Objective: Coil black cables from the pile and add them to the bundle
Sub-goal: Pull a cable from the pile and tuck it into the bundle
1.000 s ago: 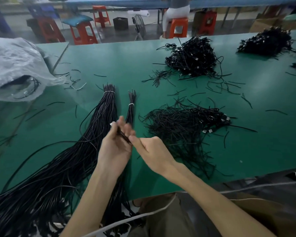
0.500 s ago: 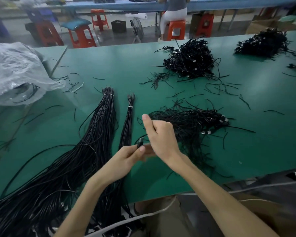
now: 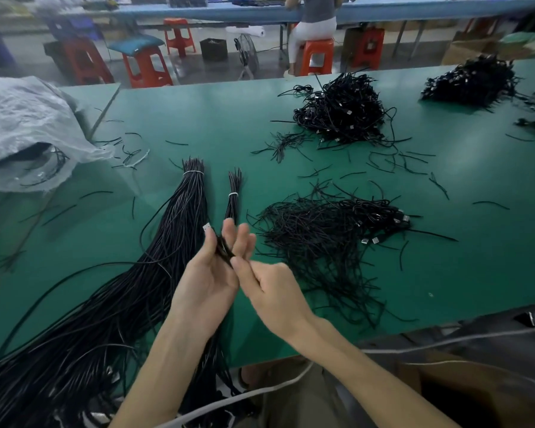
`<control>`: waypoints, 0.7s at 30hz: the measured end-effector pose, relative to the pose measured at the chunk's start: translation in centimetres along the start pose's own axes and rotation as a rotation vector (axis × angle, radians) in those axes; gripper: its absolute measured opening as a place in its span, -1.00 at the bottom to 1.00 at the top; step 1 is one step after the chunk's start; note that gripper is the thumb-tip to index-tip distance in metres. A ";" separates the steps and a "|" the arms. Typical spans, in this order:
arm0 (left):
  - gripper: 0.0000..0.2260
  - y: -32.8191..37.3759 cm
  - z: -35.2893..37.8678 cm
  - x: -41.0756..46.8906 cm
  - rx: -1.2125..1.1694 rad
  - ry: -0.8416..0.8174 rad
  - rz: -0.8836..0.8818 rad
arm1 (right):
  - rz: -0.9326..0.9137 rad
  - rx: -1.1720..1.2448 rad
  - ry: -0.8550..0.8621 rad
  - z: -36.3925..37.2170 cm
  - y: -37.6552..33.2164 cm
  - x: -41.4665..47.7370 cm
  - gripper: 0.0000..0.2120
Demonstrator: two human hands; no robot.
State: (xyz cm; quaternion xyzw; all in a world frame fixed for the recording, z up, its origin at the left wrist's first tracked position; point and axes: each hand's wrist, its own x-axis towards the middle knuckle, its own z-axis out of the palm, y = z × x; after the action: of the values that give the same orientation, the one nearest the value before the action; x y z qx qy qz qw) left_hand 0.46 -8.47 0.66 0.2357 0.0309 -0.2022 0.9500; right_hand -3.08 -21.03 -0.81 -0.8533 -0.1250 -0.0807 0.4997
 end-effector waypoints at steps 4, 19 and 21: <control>-0.70 1.5 0.1 -0.9 -0.132 -0.047 -0.006 | 0.076 0.074 -0.006 -0.6 1.9 -0.5 -0.42; -0.63 1.2 -1.3 -1.5 0.388 0.019 0.107 | 0.040 -0.029 -0.095 -2.7 0.6 1.0 -0.61; -0.65 0.6 -1.2 -1.5 0.484 0.070 0.126 | 0.055 0.038 -0.238 -2.5 -0.1 1.1 -0.38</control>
State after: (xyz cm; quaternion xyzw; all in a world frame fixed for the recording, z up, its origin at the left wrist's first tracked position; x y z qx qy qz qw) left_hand -0.62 -6.85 0.09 0.4648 -0.0005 -0.1357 0.8750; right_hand -2.11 -23.00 0.76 -0.8502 -0.1615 0.0373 0.4997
